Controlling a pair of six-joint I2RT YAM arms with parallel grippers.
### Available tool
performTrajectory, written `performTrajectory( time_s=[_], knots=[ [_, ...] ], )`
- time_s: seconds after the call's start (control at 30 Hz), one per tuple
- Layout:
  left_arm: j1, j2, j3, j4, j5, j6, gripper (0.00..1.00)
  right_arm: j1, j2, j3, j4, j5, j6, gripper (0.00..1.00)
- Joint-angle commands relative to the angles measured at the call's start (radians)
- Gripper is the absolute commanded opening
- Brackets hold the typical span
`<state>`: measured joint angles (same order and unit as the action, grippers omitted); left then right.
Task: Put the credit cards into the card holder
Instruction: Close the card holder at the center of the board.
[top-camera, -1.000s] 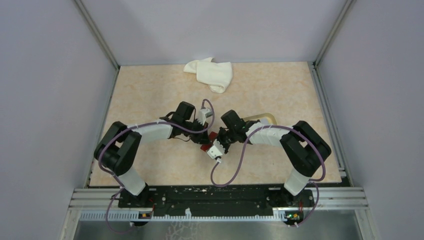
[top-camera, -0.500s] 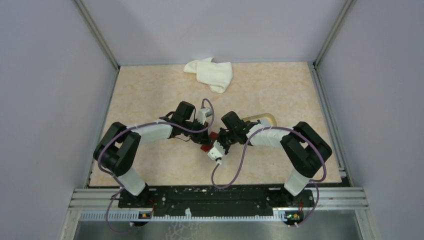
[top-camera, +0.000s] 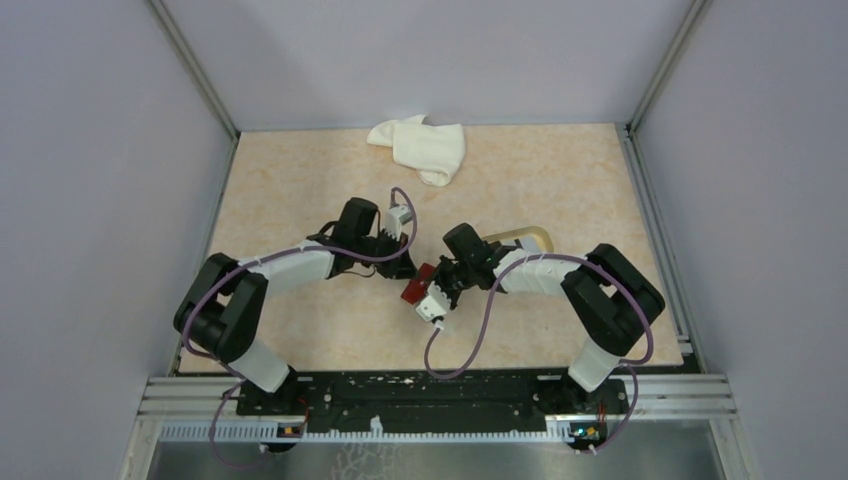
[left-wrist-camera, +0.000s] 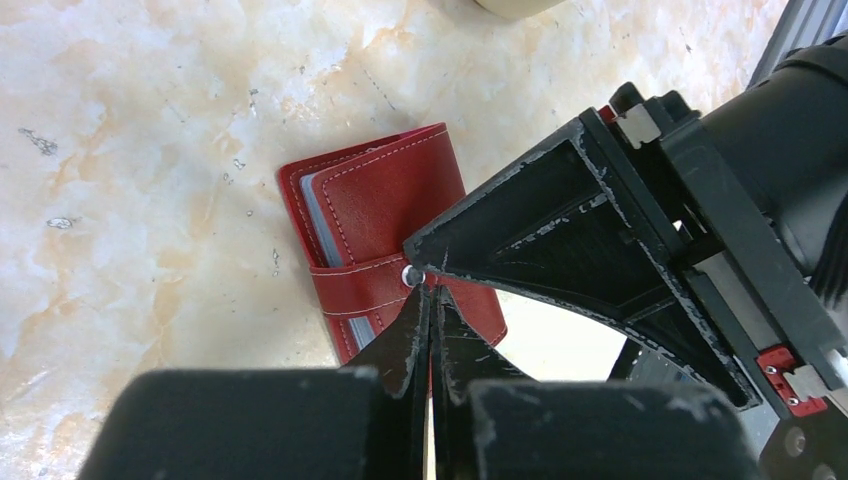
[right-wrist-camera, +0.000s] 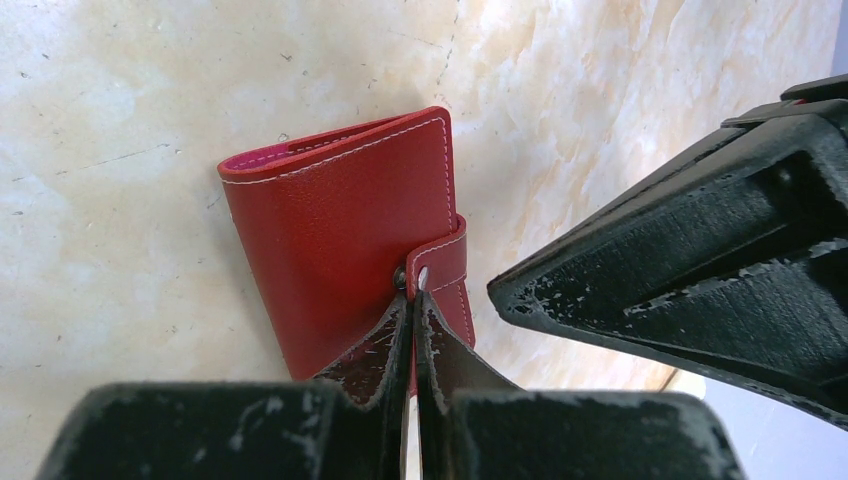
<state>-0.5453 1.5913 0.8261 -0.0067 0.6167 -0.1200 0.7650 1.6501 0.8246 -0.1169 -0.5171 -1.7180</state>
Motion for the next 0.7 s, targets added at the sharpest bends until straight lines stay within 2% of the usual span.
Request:
performTrajectory(
  time_s=[0.0, 0.67],
  knots=[
    [-0.002, 0.024, 0.004, 0.036, 0.007, -0.014, 0.0, 0.009, 0.019, -0.035, -0.1, 0.045, 0.017, 0.0],
    [-0.045, 0.115, 0.042, 0.012, -0.044, -0.009, 0.0, 0.022, 0.019, -0.054, -0.089, 0.064, -0.001, 0.0]
  ],
)
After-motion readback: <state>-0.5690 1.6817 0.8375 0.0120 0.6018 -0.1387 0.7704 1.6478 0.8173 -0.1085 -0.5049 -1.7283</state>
